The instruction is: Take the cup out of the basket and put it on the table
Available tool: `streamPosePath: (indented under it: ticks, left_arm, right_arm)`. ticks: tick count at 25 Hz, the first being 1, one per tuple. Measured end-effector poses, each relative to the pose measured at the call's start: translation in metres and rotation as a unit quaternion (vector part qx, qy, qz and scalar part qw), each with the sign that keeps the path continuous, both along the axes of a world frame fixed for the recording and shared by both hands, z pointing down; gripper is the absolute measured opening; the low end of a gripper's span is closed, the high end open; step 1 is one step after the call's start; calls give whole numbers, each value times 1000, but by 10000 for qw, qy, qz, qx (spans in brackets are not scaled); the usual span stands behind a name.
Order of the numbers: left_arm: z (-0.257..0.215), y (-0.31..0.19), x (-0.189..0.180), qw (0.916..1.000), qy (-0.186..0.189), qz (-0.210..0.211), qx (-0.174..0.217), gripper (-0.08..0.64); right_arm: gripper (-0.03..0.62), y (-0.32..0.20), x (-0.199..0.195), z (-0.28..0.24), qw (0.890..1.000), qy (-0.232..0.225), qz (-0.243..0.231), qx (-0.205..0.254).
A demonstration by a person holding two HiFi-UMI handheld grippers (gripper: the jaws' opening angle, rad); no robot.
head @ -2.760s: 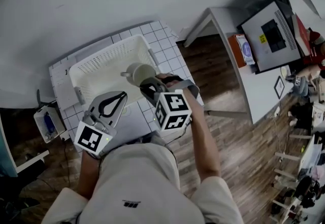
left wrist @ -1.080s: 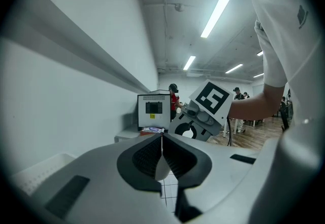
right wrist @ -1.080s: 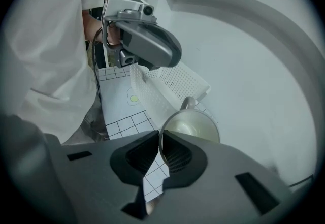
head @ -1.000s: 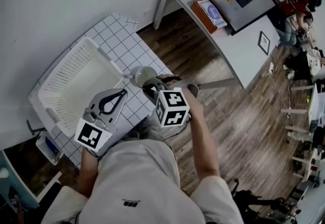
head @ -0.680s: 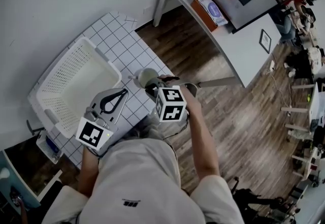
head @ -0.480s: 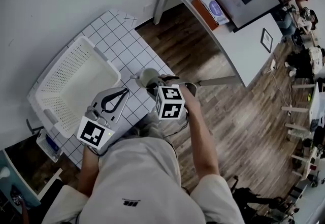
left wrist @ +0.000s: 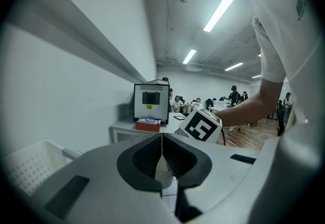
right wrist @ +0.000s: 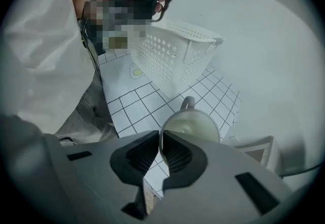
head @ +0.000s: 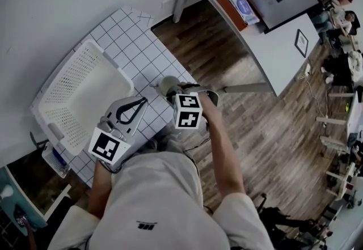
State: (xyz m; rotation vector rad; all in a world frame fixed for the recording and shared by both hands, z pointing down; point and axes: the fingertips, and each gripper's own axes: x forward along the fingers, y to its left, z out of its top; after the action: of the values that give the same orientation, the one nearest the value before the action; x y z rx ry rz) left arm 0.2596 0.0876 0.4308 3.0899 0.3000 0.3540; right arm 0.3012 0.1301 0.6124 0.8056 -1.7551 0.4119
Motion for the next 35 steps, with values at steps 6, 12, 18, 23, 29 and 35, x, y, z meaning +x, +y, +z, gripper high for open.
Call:
streamPosePath:
  ticks: [6, 12, 18, 23, 29, 35]
  left_arm:
    - [4, 0, 6, 10000, -50, 49, -1, 15]
    - [9, 1, 10, 9999, -113, 64, -23, 15]
    - [11, 3, 14, 9999, -127, 111, -21, 15]
    - [13, 3, 14, 9998, -139, 143, 14, 15]
    - [13, 1, 13, 9998, -155, 146, 5, 15]
    - [12, 4, 13, 9997, -136, 189, 11, 15]
  right_arm:
    - [34, 0, 3, 14, 9999, -26, 19, -122]
    - [34, 0, 6, 29, 9997, 14, -10, -229]
    - [34, 2, 8, 42, 9992, 131, -39, -374]
    - [35, 4, 5, 51, 9987, 232, -92, -444]
    - [35, 6, 2, 56, 9982, 351, -132, -476]
    - [35, 6, 1, 58, 9975, 491, -165, -482]
